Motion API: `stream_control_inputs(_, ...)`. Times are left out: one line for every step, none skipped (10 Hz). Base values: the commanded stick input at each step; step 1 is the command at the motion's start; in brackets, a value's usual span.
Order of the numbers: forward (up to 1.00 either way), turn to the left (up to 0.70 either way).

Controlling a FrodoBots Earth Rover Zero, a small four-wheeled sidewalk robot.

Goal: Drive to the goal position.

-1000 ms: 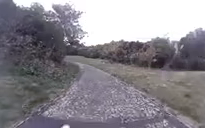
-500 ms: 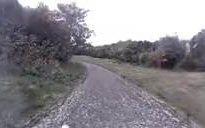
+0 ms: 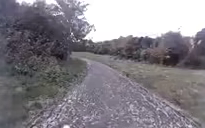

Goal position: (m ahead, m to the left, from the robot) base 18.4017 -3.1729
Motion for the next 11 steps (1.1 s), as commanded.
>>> stream_control_inputs(0.85, -0.09)
stream_control_inputs(0.85, -0.19)
stream_control_inputs(0.85, -0.29)
stream_control_inputs(0.85, 0.00)
stream_control_inputs(0.85, 0.00)
stream_control_inputs(0.85, 0.00)
stream_control_inputs(0.85, 0.00)
stream_control_inputs(0.85, 0.00)
stream_control_inputs(0.85, 0.00)
stream_control_inputs(0.85, 0.00)
stream_control_inputs(0.85, 0.00)
